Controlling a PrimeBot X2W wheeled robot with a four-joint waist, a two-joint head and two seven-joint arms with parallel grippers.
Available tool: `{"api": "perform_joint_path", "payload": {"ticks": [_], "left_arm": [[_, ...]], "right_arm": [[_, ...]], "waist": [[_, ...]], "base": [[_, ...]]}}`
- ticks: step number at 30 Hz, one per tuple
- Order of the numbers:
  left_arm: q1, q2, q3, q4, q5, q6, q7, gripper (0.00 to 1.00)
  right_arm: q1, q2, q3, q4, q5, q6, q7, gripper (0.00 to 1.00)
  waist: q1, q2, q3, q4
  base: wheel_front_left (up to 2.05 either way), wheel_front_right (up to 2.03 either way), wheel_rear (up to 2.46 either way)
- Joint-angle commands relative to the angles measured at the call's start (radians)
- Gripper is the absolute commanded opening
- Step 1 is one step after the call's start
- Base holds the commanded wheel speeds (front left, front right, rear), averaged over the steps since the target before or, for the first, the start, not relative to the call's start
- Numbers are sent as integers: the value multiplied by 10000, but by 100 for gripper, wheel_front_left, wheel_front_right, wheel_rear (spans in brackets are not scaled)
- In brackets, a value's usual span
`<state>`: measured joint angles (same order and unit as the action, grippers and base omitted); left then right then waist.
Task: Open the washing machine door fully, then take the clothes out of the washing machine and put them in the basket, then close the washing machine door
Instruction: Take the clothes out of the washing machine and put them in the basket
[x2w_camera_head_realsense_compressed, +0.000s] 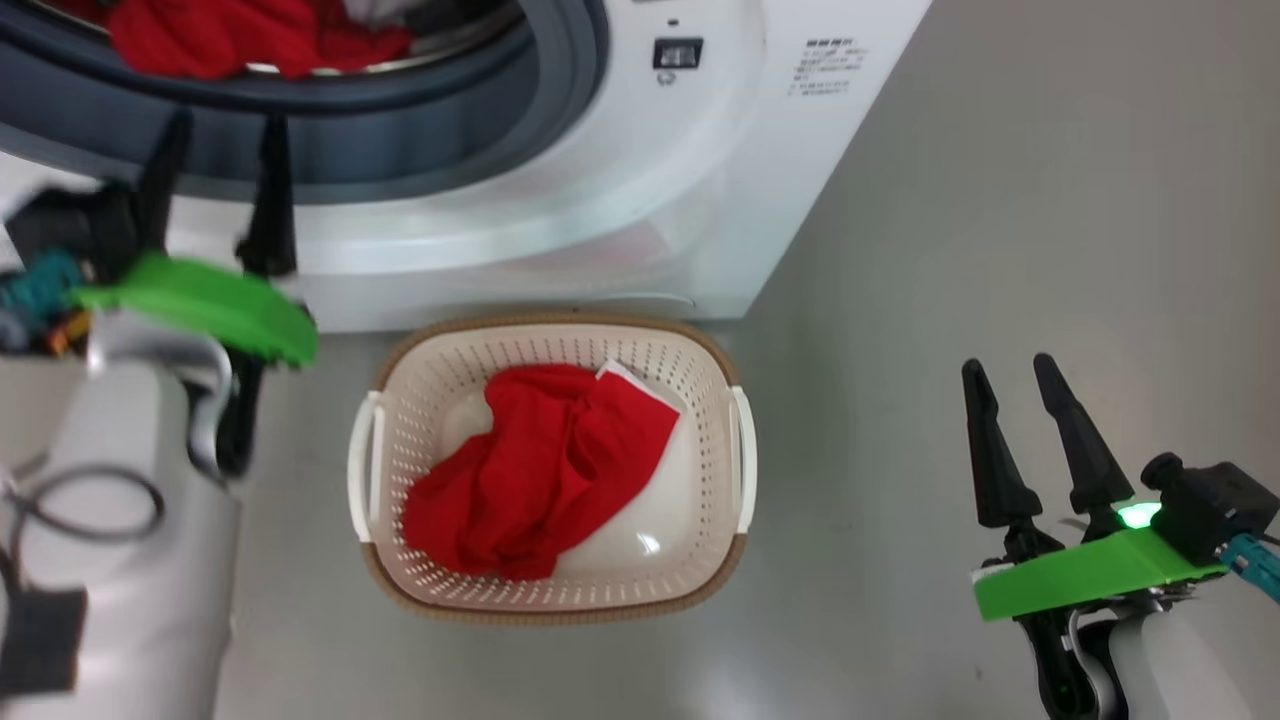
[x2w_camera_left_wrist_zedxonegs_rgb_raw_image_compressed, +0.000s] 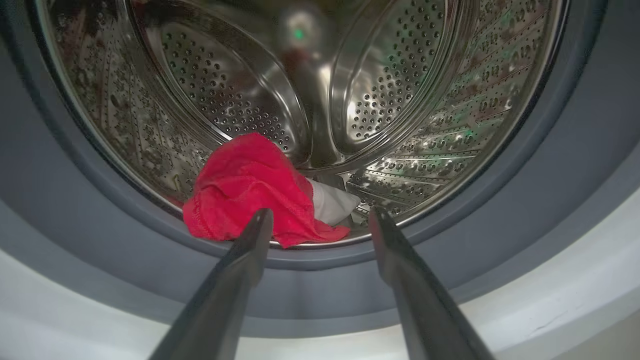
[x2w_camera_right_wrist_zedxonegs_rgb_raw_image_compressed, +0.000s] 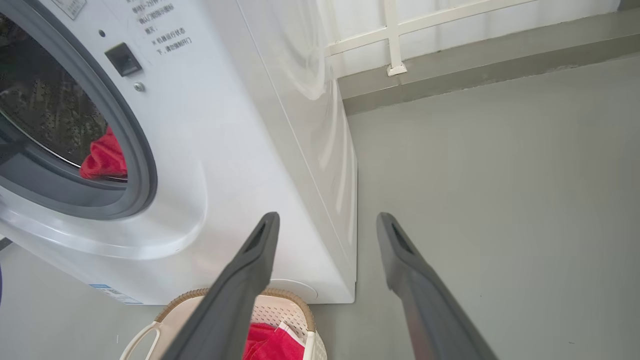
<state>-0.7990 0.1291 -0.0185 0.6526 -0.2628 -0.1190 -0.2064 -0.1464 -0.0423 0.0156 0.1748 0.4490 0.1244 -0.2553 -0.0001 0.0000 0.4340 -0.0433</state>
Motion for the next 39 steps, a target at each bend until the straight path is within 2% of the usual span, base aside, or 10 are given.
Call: {"api": "perform_joint_path", "payload": {"ticks": [1,10,19,25,32,33,34,36,37,39], "left_arm": [[-628,468,187,163,114,103,92,100],[-3170,964,37,2546,365,418,353,100],[-4761,1514,130,4613,349,887,372,100],[-5368,1834,135,5463,304,1018,253,100],[-5626,2023,-8,5914,322,904,251,100],[-5648,2045,-36,5959,326,877,239,77],[-5667,2061,-44,5994,309,844,203,48],[-5684,2079,-66,6045,285,792,103,9],[-5693,2069,-65,6066,254,744,55,0],[-5706,2041,-89,6097,223,685,-57,0]], "right_arm": [[-186,-79,285,-257,191,63,-65,100],[-604,-79,479,-322,448,63,-65,100],[-773,-79,643,-405,583,63,-65,100],[-820,-79,790,-448,649,63,-65,100],[-854,-79,881,-495,721,63,-65,100],[-872,-79,862,-501,731,63,-65,100],[-887,-79,851,-507,739,63,-65,100],[-898,-79,833,-513,737,63,-65,100],[-896,-79,812,-523,735,63,-65,100],[-889,-79,756,-542,727,63,-65,100]], "waist": [[1,0,661,-306],[1,0,1306,-753],[1,0,1675,-1128],[1,0,1822,-1334],[1,0,1949,-1495],[1,0,1971,-1513],[1,0,1981,-1530],[1,0,1980,-1550],[1,0,1985,-1548],[1,0,1980,-1520]], "base": [[0,0,0],[0,0,0],[0,0,0],[0,0,0],[0,0,0],[0,0,0],[0,0,0],[0,0,0],[0,0,0],[0,0,0]]}}
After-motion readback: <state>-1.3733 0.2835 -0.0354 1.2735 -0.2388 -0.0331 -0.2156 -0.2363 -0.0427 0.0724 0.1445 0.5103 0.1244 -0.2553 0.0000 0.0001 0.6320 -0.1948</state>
